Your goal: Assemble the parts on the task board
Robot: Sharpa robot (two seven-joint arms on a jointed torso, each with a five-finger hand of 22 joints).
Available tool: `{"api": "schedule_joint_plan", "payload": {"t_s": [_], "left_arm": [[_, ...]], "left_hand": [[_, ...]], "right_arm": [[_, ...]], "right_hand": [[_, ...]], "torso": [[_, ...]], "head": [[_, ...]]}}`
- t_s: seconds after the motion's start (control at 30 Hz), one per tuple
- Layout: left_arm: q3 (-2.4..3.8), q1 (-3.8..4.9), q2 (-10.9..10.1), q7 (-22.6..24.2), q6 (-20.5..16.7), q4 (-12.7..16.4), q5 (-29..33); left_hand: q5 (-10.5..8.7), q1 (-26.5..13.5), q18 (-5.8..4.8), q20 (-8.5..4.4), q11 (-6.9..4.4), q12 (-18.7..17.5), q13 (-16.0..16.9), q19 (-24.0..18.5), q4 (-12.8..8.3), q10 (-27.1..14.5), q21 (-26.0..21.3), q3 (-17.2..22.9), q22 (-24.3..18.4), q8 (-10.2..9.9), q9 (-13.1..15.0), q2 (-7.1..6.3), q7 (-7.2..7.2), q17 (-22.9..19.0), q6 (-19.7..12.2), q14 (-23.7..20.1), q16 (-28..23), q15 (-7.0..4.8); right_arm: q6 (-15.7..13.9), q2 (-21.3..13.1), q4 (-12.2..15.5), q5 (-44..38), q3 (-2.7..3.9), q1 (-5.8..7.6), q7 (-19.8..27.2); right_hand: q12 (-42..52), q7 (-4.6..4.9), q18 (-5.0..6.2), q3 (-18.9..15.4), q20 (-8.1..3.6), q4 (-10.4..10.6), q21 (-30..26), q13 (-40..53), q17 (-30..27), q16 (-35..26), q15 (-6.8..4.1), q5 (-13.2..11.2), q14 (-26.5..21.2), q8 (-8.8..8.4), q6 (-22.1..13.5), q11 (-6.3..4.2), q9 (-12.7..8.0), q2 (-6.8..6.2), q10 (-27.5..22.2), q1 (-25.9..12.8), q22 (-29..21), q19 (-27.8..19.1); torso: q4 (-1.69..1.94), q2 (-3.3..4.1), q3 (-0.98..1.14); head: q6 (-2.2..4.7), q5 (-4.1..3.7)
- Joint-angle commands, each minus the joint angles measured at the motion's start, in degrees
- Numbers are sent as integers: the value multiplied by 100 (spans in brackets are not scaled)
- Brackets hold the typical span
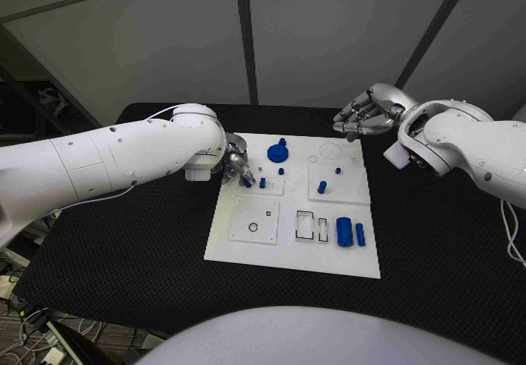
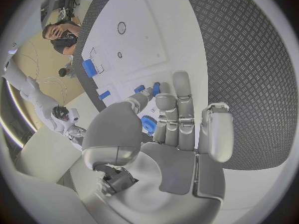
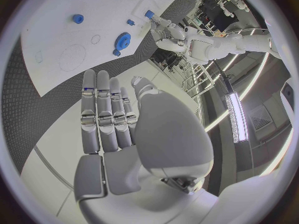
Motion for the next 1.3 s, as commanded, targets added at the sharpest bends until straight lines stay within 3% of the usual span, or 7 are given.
{"api": "schedule_joint_plan", "payload": {"t_s": [0.03,0.53,1.2,1.27,1.3], "left_arm": [[1,8,9,-25,76,-5,-49],[1,8,48,-20,12,-13,-49],[3,7,15,-15,-92,-30,-60],[22,7,-15,-9,-192,-5,-67],[60,6,-23,-5,-245,-2,-69]], "left_hand": [[-9,-65,-174,-35,-2,19,6,278,9,49,26,-44,1282,29,10,10,12,7,45,-2,23,-53],[-55,-438,-183,-44,2,35,47,299,266,94,68,-418,1294,14,53,8,17,11,103,2,27,-55],[-53,-469,-171,-45,11,-57,-62,277,292,41,9,-494,1278,-10,57,3,30,6,66,-2,18,-55],[-52,-478,-162,-41,31,-191,-225,260,300,-50,-37,-558,1265,-42,58,-20,55,2,1,-6,10,-46],[-51,-478,-159,-39,37,-235,-279,255,302,-79,-50,-577,1261,-52,59,-26,64,0,-18,-7,7,-42]], "right_arm": [[11,6,6,16,2,11,51],[6,7,3,16,2,11,56],[7,3,-4,21,2,11,60],[8,0,-4,21,2,11,61],[8,0,-4,21,2,11,61]], "right_hand": [[9,-13,61,17,26,27,-28,5,6,-31,-7,23,-32,31,-44,0,4,13,-50,-26,-9,21],[9,-13,61,17,26,27,-28,5,6,-31,-7,23,-32,31,-44,0,4,13,-50,-26,-9,21],[9,-13,61,17,26,27,-28,5,6,-31,-7,23,-32,31,-44,0,4,13,-50,-26,-9,21],[9,-13,61,17,26,27,-28,5,6,-31,-7,23,-32,31,-44,0,4,13,-50,-26,-9,21],[9,-13,61,17,26,27,-28,5,6,-31,-7,23,-32,31,-44,0,4,13,-50,-26,-9,21]], "torso": [[3,3,-2],[5,1,-1],[3,8,-7],[3,6,-10],[2,5,-9]], "head": [[0,2],[0,-9],[0,-28],[0,-29],[0,-30]]}}
